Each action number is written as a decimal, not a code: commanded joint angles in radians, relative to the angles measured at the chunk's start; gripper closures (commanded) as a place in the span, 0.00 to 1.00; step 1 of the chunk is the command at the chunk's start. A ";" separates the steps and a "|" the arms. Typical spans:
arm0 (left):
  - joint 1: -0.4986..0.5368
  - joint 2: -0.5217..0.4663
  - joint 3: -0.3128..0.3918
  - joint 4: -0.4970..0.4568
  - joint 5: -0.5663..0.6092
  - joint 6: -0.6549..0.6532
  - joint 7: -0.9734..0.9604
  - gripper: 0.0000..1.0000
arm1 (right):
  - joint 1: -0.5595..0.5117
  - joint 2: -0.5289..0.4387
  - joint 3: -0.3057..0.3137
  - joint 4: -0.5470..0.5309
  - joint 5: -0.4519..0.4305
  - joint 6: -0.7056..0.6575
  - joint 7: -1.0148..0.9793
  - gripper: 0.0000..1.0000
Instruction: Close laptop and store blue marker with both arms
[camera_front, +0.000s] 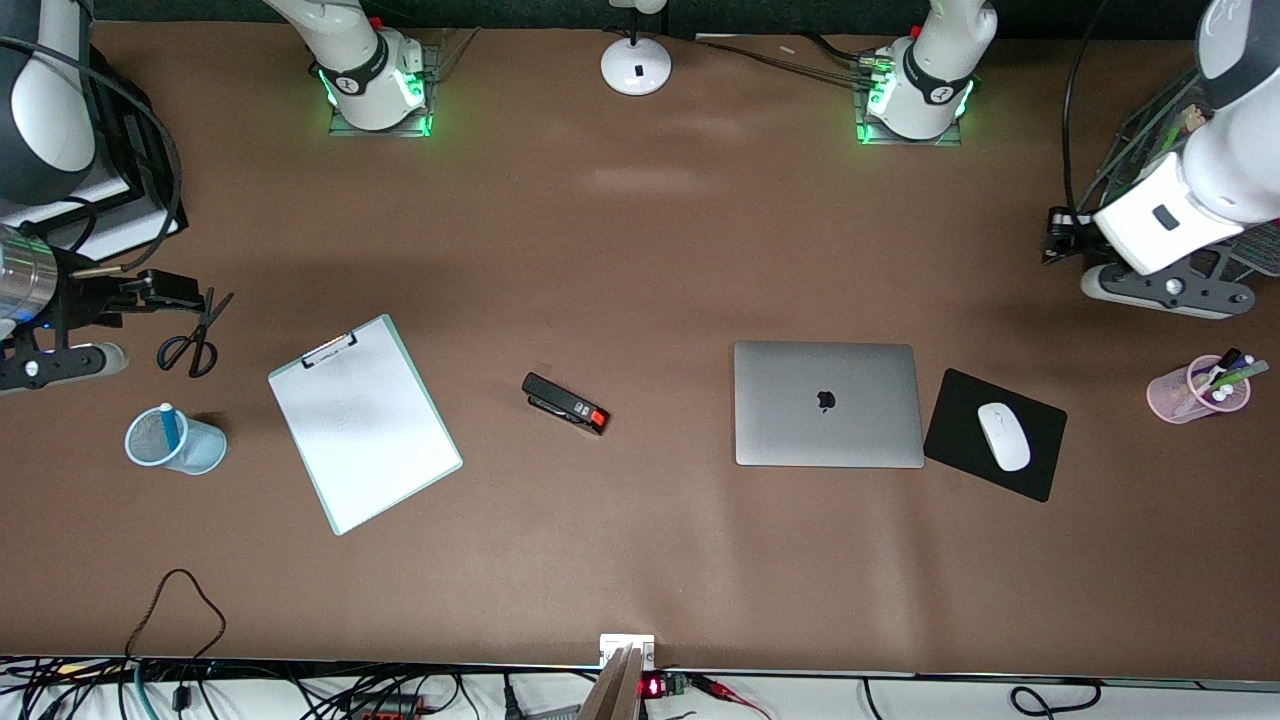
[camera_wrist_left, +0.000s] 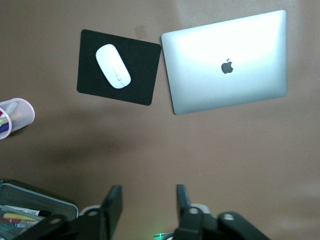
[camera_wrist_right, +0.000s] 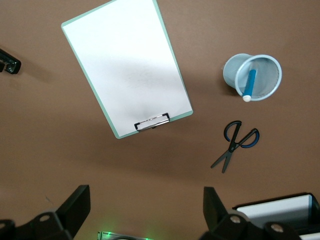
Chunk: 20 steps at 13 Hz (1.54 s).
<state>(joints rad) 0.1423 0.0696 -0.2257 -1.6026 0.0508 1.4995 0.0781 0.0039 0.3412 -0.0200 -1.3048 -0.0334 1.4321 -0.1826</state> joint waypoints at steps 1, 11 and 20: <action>-0.049 -0.089 0.080 -0.100 -0.029 0.082 0.014 0.00 | -0.018 -0.072 -0.033 0.002 -0.003 -0.002 0.063 0.00; -0.201 -0.107 0.224 -0.106 -0.015 0.151 -0.061 0.00 | 0.005 -0.281 -0.031 -0.244 0.018 0.167 0.206 0.00; -0.196 -0.099 0.218 -0.096 -0.028 0.146 -0.064 0.00 | 0.001 -0.323 -0.029 -0.294 0.036 0.228 0.204 0.00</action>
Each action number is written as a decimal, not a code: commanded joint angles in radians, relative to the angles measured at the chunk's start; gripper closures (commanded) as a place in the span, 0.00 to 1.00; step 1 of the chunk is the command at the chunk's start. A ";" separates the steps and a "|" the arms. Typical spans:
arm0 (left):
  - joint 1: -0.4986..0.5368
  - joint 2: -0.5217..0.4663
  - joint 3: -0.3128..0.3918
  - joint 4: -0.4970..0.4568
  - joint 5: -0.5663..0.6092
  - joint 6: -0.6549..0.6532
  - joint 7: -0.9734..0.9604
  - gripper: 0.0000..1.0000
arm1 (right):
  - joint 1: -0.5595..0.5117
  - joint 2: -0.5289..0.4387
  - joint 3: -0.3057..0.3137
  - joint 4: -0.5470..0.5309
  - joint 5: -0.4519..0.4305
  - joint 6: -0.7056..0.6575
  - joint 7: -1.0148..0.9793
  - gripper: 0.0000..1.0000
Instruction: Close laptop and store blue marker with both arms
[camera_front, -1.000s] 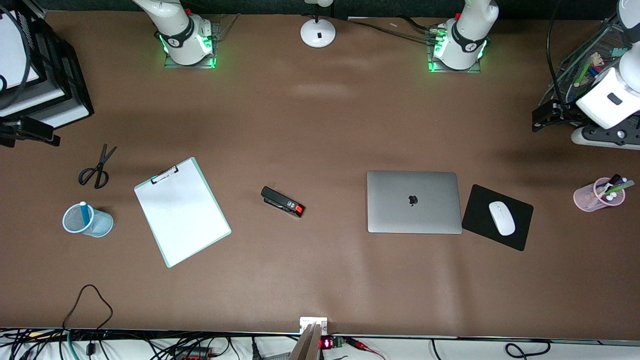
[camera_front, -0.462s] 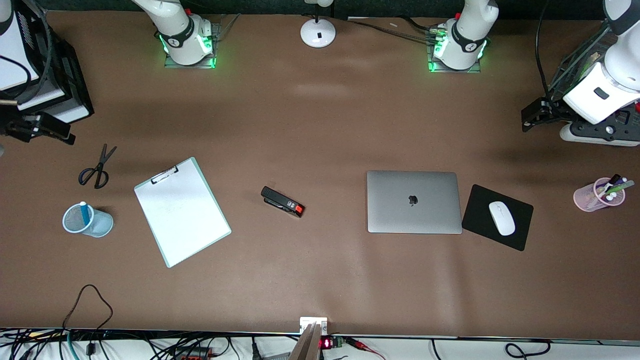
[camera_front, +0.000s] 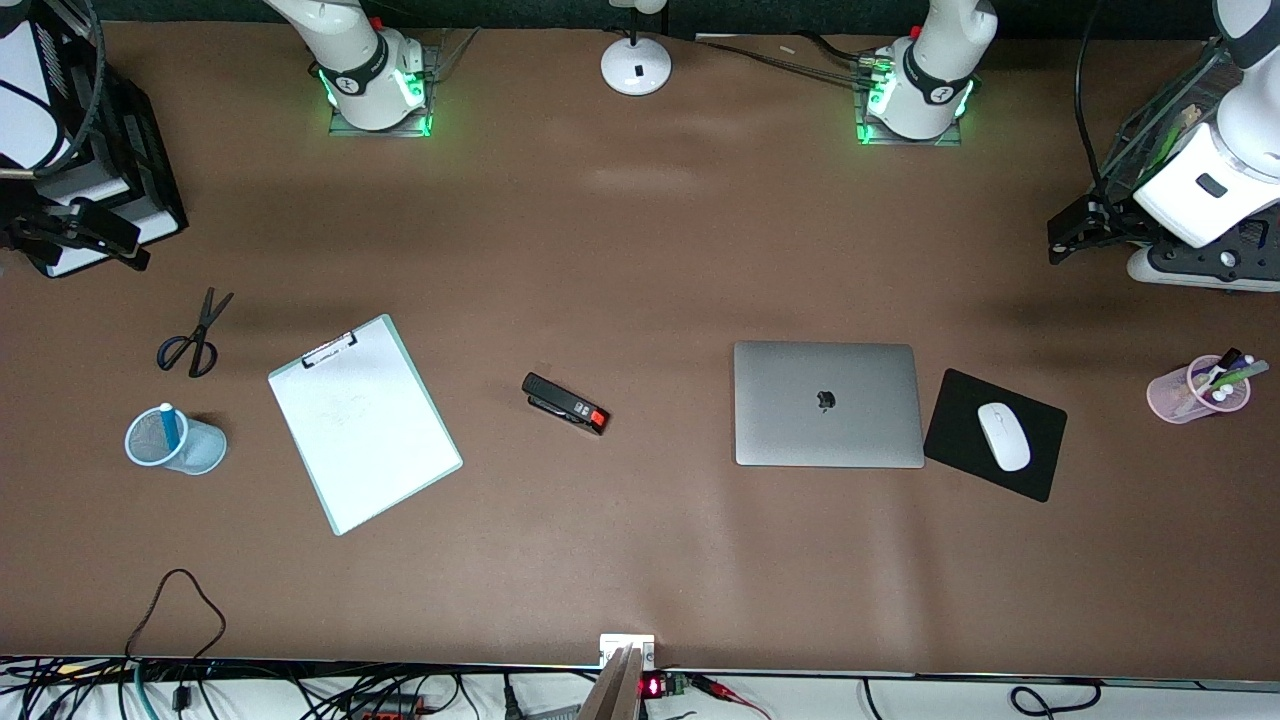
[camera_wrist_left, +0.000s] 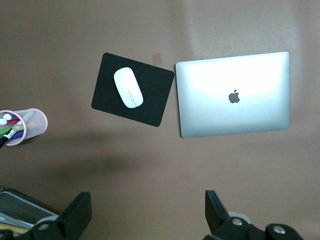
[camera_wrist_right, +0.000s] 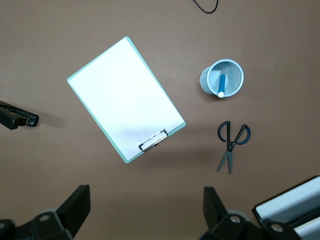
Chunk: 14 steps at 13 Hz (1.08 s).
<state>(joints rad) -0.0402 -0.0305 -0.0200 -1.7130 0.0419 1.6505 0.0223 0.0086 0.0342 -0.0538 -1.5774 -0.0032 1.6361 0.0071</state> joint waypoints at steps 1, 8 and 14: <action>-0.014 0.003 0.012 0.016 -0.019 -0.005 -0.010 0.00 | -0.002 -0.017 0.005 -0.021 0.005 0.031 0.014 0.00; -0.003 0.009 0.020 0.041 -0.117 -0.057 -0.006 0.00 | 0.004 -0.028 0.008 -0.030 0.019 0.018 0.014 0.00; 0.016 0.007 0.011 0.039 -0.125 -0.055 0.008 0.00 | 0.013 -0.030 0.006 -0.029 0.019 0.011 0.014 0.00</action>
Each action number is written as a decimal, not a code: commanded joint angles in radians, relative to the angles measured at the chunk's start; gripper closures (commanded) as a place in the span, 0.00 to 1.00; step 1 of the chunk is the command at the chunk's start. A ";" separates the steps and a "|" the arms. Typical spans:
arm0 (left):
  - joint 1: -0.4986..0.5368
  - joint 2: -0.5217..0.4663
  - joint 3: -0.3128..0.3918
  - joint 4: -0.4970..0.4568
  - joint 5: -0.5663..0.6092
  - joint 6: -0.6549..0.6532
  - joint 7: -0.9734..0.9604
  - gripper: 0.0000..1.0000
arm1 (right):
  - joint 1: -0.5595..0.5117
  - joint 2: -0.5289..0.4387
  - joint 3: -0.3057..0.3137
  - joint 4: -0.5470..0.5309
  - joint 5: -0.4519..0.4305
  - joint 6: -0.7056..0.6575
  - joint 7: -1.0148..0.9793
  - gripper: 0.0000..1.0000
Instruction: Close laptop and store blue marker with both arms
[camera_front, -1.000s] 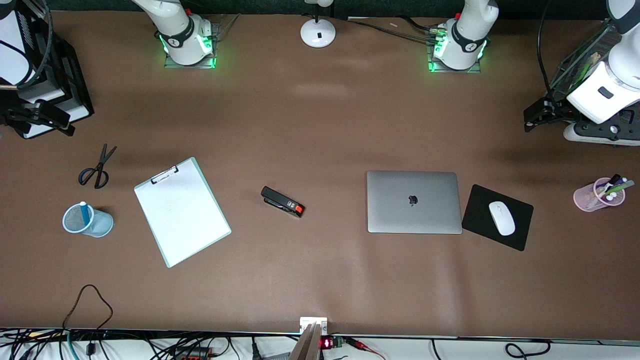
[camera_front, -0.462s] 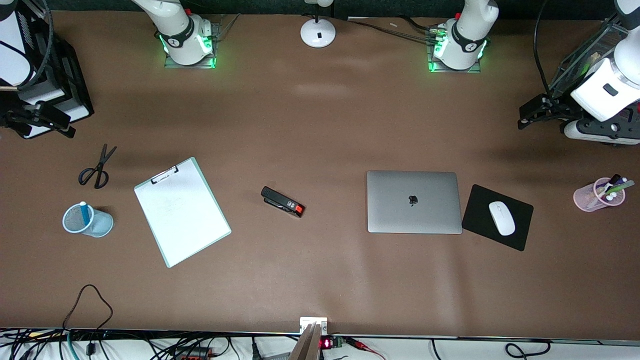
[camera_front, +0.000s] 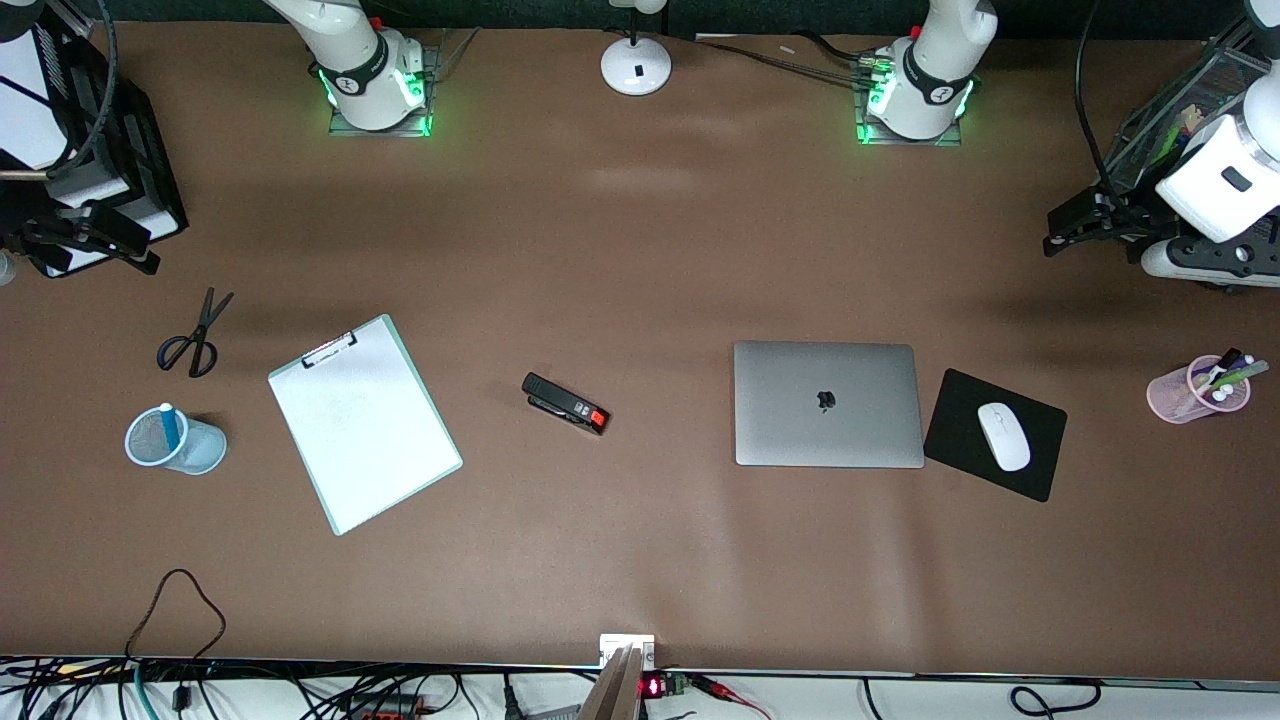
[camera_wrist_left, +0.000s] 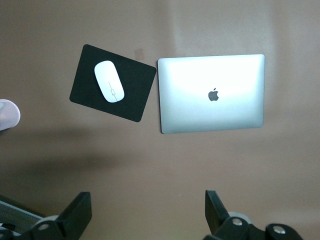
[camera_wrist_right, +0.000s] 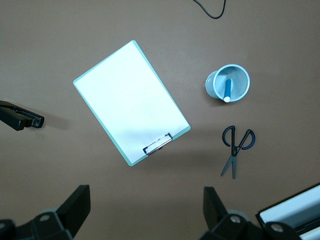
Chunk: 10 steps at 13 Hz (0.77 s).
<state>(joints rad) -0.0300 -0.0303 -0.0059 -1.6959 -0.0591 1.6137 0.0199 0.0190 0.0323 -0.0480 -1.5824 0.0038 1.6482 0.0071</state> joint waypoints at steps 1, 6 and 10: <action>0.006 0.009 -0.003 0.022 -0.024 -0.014 0.011 0.00 | 0.002 -0.026 0.000 -0.024 0.012 -0.002 0.014 0.00; -0.001 0.009 -0.005 0.022 -0.024 -0.014 0.012 0.00 | 0.002 -0.026 -0.001 -0.024 0.010 -0.005 0.014 0.00; -0.004 0.010 -0.005 0.021 -0.024 -0.015 0.012 0.00 | 0.004 -0.026 0.000 -0.022 0.012 -0.011 0.014 0.00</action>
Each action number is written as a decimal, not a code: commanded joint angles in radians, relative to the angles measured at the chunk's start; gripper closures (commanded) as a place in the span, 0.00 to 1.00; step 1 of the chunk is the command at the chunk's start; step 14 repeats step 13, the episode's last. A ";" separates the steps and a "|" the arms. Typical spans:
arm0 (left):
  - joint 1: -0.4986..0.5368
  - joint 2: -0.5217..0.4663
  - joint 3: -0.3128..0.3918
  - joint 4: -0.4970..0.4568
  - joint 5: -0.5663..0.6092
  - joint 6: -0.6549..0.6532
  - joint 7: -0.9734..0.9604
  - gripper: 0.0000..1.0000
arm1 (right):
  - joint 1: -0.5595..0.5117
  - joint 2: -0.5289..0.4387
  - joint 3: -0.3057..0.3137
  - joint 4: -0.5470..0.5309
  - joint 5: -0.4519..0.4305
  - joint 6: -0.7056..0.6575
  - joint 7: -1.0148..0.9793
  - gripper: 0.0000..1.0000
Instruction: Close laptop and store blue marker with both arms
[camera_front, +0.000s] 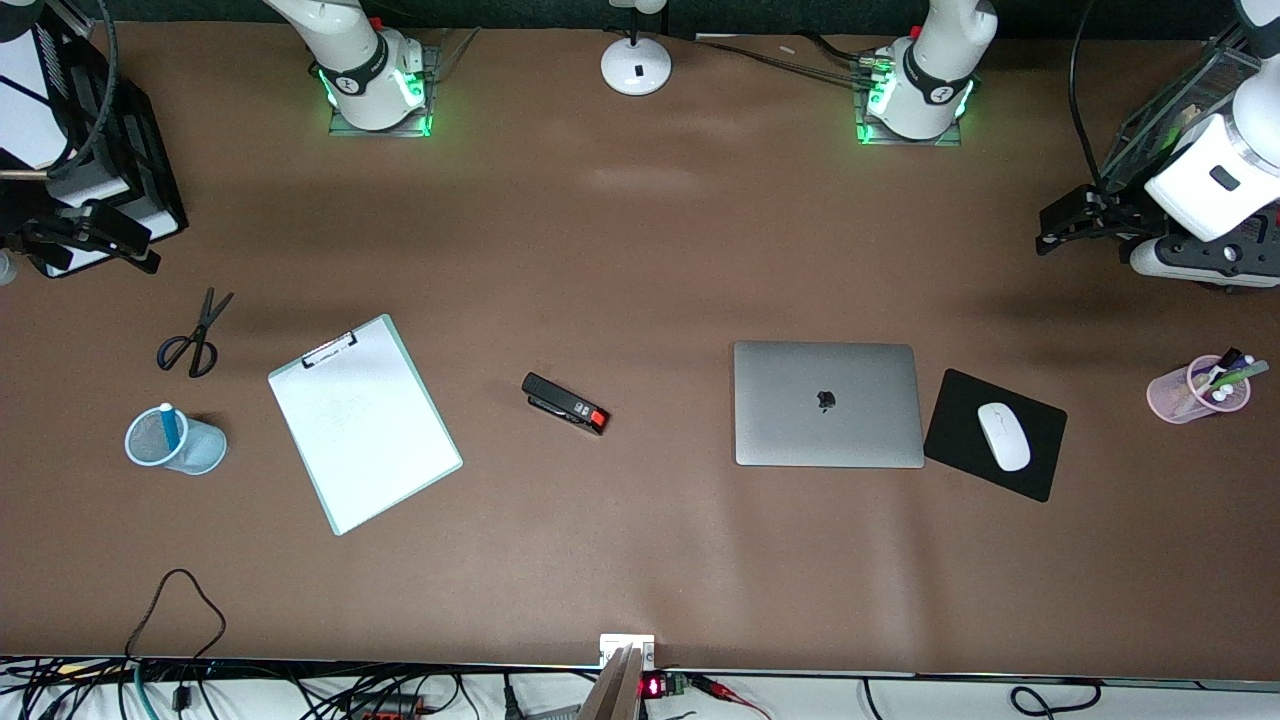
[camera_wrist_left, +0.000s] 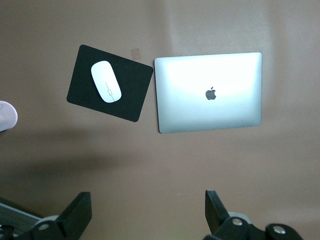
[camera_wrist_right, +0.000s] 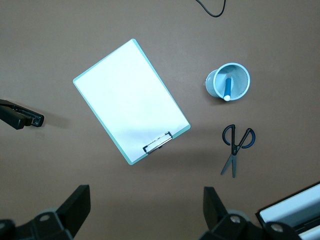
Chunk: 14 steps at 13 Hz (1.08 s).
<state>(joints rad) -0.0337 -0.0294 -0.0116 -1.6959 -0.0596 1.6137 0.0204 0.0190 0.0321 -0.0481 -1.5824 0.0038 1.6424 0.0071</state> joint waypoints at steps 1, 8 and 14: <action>0.001 0.009 0.001 0.021 -0.023 -0.015 0.012 0.00 | 0.004 -0.026 0.001 -0.022 0.012 -0.006 0.016 0.00; 0.009 -0.009 -0.004 0.019 0.020 -0.035 -0.005 0.00 | 0.006 -0.026 0.004 -0.022 0.011 -0.026 0.016 0.00; 0.008 -0.017 -0.039 0.008 0.069 -0.031 -0.007 0.00 | 0.006 -0.026 0.008 -0.022 0.013 -0.026 0.017 0.00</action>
